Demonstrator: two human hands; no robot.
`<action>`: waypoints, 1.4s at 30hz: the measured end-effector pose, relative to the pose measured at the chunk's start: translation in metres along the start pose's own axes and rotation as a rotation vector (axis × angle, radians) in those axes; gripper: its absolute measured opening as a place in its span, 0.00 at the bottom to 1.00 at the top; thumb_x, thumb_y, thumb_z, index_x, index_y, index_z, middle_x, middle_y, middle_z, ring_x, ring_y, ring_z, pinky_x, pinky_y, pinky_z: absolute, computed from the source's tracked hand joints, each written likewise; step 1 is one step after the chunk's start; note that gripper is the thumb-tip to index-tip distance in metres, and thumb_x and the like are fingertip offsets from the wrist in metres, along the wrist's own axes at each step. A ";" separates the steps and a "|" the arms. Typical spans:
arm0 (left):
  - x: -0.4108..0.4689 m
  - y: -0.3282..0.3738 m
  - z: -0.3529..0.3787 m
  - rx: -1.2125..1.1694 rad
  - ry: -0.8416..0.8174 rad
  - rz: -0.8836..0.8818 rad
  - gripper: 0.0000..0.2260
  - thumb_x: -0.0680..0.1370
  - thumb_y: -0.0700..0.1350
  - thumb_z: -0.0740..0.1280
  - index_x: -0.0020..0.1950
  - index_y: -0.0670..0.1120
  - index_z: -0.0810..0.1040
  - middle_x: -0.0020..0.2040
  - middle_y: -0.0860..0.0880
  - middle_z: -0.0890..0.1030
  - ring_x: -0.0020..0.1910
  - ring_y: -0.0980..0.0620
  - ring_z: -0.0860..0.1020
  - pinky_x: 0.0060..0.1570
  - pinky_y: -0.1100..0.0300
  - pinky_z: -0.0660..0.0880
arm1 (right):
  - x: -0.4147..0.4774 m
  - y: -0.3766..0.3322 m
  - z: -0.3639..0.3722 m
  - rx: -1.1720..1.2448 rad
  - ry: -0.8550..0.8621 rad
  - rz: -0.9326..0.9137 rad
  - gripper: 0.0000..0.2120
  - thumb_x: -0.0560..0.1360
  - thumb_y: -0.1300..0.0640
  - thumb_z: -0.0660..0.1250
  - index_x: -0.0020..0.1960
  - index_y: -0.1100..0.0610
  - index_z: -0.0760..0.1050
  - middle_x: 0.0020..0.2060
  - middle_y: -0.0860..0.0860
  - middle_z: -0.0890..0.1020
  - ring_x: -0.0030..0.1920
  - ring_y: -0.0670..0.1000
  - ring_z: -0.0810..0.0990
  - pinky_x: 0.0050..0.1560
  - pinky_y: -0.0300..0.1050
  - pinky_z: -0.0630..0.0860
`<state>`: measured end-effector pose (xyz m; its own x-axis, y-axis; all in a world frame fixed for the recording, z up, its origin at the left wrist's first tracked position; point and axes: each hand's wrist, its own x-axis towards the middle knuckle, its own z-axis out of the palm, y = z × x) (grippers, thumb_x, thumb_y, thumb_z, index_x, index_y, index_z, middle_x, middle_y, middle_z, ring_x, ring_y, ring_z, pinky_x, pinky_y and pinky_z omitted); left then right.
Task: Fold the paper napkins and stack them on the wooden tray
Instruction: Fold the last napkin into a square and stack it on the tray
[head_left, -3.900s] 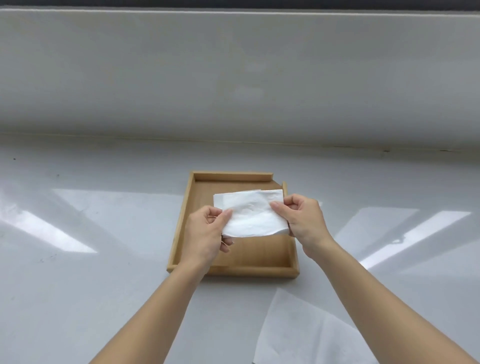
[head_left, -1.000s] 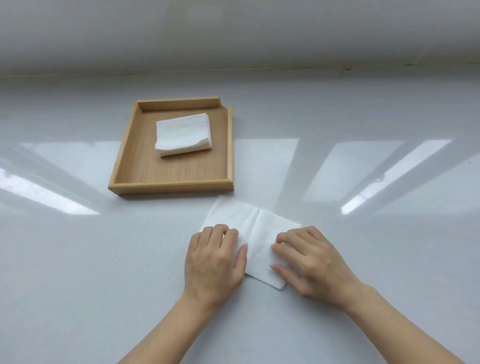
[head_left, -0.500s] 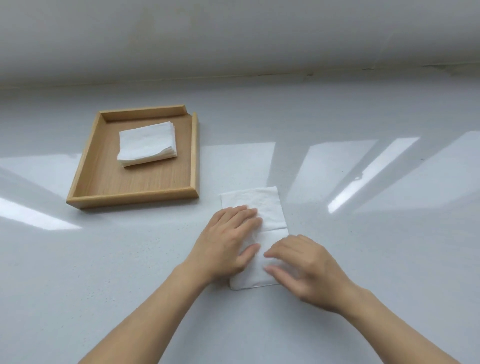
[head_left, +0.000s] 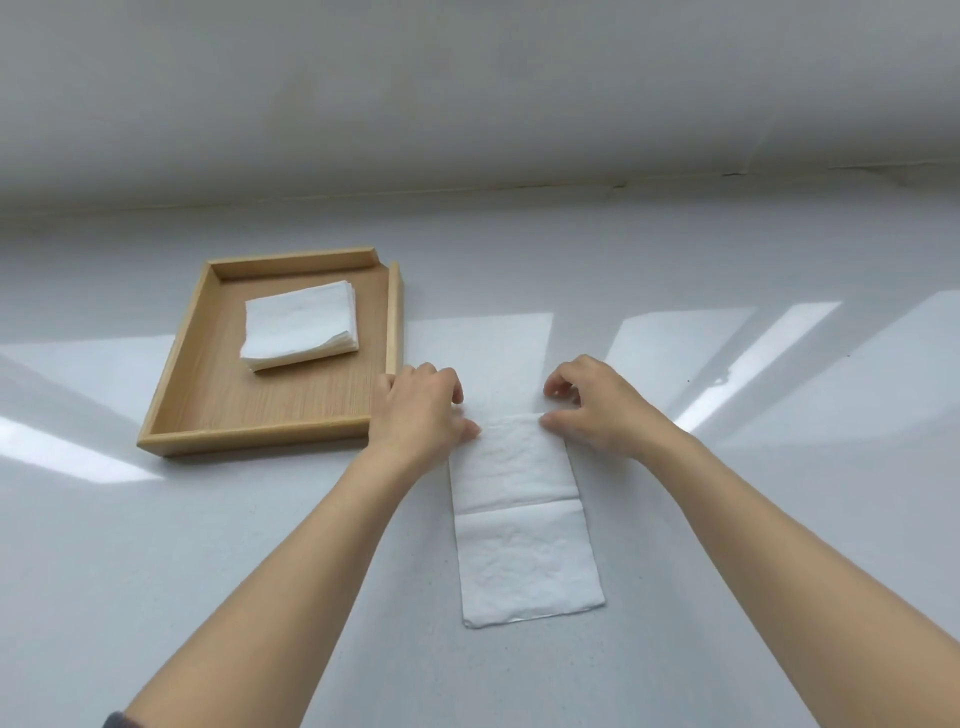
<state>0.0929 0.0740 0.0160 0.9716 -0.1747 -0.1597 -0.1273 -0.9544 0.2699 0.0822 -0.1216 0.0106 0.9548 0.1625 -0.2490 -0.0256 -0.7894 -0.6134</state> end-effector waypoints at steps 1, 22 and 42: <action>0.001 0.000 0.001 0.021 -0.009 0.000 0.13 0.71 0.53 0.71 0.50 0.48 0.76 0.50 0.49 0.78 0.54 0.49 0.73 0.52 0.57 0.58 | 0.002 -0.003 -0.001 -0.021 -0.033 0.000 0.09 0.70 0.56 0.70 0.48 0.56 0.74 0.47 0.51 0.71 0.48 0.50 0.69 0.54 0.43 0.68; -0.032 -0.012 -0.005 -0.311 0.363 0.391 0.05 0.73 0.39 0.66 0.48 0.42 0.77 0.38 0.48 0.80 0.38 0.50 0.77 0.40 0.54 0.75 | -0.028 -0.012 -0.015 0.196 0.179 -0.307 0.06 0.73 0.65 0.68 0.44 0.56 0.73 0.35 0.44 0.76 0.38 0.42 0.74 0.41 0.35 0.70; -0.109 -0.009 0.040 -0.240 0.140 0.477 0.02 0.70 0.43 0.62 0.41 0.49 0.72 0.36 0.52 0.77 0.36 0.52 0.70 0.37 0.61 0.64 | -0.097 0.019 0.020 -0.133 0.039 -0.569 0.02 0.69 0.57 0.61 0.39 0.52 0.73 0.37 0.47 0.77 0.37 0.47 0.71 0.40 0.41 0.67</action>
<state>-0.0199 0.0916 -0.0065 0.8364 -0.5250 0.1572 -0.5271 -0.6921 0.4932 -0.0166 -0.1405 0.0074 0.8178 0.5626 0.1209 0.5290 -0.6524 -0.5427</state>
